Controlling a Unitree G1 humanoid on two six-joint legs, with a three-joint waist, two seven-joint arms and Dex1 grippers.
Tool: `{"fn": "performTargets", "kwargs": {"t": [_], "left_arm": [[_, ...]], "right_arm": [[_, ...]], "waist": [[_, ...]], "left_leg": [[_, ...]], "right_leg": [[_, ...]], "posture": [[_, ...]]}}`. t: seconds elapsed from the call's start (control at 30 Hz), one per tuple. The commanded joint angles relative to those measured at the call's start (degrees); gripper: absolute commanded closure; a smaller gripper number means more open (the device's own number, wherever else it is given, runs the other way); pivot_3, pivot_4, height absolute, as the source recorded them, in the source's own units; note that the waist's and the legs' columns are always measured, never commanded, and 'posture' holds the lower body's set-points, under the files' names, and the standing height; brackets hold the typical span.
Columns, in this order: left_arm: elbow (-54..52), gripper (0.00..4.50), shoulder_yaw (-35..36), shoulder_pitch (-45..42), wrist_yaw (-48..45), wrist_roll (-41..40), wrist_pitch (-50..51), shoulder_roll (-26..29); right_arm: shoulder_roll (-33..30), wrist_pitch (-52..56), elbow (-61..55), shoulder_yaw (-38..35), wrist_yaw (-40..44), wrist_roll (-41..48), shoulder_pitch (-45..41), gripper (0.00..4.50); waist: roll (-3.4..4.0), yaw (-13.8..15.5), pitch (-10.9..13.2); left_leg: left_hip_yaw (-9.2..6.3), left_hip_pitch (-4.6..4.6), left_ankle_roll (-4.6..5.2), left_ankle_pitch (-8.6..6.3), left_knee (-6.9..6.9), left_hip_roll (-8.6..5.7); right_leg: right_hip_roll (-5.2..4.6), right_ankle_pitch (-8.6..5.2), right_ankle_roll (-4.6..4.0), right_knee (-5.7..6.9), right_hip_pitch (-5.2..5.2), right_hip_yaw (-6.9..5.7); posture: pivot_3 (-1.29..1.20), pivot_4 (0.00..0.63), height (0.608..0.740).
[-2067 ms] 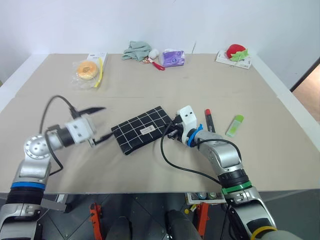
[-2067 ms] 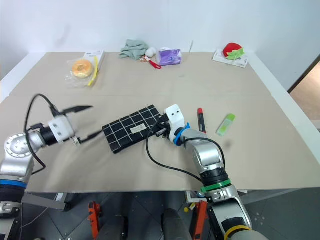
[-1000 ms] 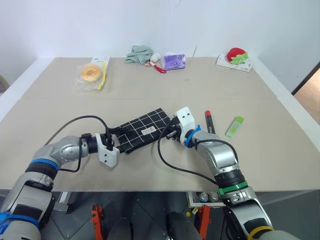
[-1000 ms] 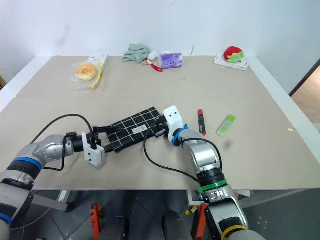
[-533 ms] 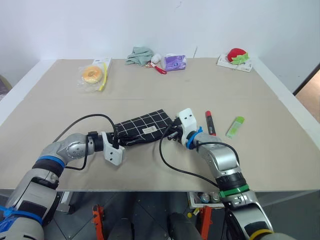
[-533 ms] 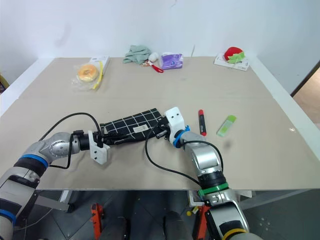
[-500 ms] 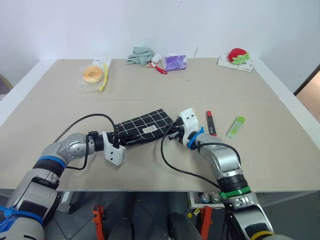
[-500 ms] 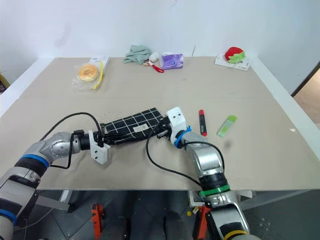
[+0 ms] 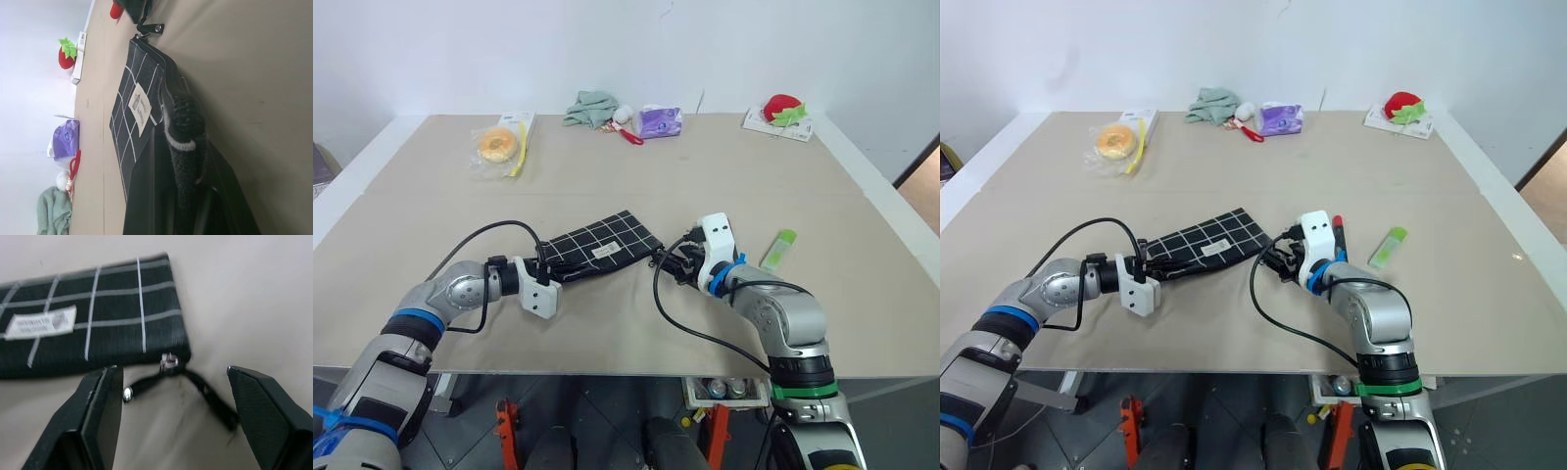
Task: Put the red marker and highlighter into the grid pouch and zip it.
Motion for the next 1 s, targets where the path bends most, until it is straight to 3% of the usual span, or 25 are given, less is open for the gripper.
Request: {"fn": "performTargets", "kwargs": {"t": [0.03, 0.47, 0.57, 0.73, 0.77, 1.0], "left_arm": [[-0.4, 4.50, -1.9, 2.0, -1.1, 0.6, 0.7, -1.1], [-2.7, 4.50, -1.7, 3.0, -2.2, -0.6, 2.3, -1.0], [-3.1, 4.50, -1.6, 3.3, -2.4, -0.8, 2.6, -0.9], [-3.5, 4.50, -1.3, 3.5, -2.6, -1.0, 3.0, -1.0], [-3.6, 4.50, -1.2, 3.5, -2.6, -1.0, 3.0, -1.0], [-4.1, 4.50, -0.8, 3.3, -3.3, -2.5, 3.9, -1.9]], "right_arm": [[-0.2, -1.6, -0.2, 0.7, -0.3, -0.6, -0.8, 0.73], [-0.1, -6.4, 6.2, 4.5, -0.3, -4.2, -4.0, 0.73], [-1.0, -5.8, 5.9, 5.7, 0.3, -4.8, -3.6, 1.51], [-1.9, -5.9, 5.4, 6.5, 0.7, -5.3, -3.1, 4.09], [-1.9, -5.8, 5.1, 6.4, 0.8, -5.2, -3.2, 4.30], [-2.6, -6.2, 1.5, 8.2, 5.4, -3.2, -2.2, 4.30]], "waist": [[0.00, 0.0, 0.0], [0.02, 0.4, 0.0], [0.01, 0.4, 0.0], [0.01, 0.4, 0.0], [0.01, 0.4, 0.0], [0.01, 0.5, 0.0]], "left_leg": [[0.00, 0.00, 0.00, 0.00, 0.00, 0.00], [0.00, -0.02, 0.00, -0.01, -0.18, -0.01], [0.00, -0.01, 0.00, -0.01, -0.24, -0.01], [0.00, 0.02, 0.00, -0.01, -0.29, -0.01], [0.00, 0.03, 0.00, -0.01, -0.30, -0.01], [0.00, 0.00, 0.00, -0.01, -0.31, -0.02]], "right_leg": [[0.00, -0.02, -0.01, 0.00, 0.00, 0.00], [0.00, -0.13, 0.01, -0.03, -0.04, 0.01], [0.00, -0.14, 0.00, -0.03, -0.05, 0.02], [0.00, -0.17, -0.02, -0.03, -0.06, 0.02], [0.00, -0.17, -0.03, -0.03, -0.06, 0.02], [0.00, -0.17, -0.02, -0.04, -0.06, 0.02]], "posture": [[0.00, 0.150, 0.739], [0.00, 0.150, 0.739], [0.00, 0.150, 0.739], [0.00, 0.150, 0.739], [0.00, 0.150, 0.739], [0.00, 0.150, 0.739]]}}
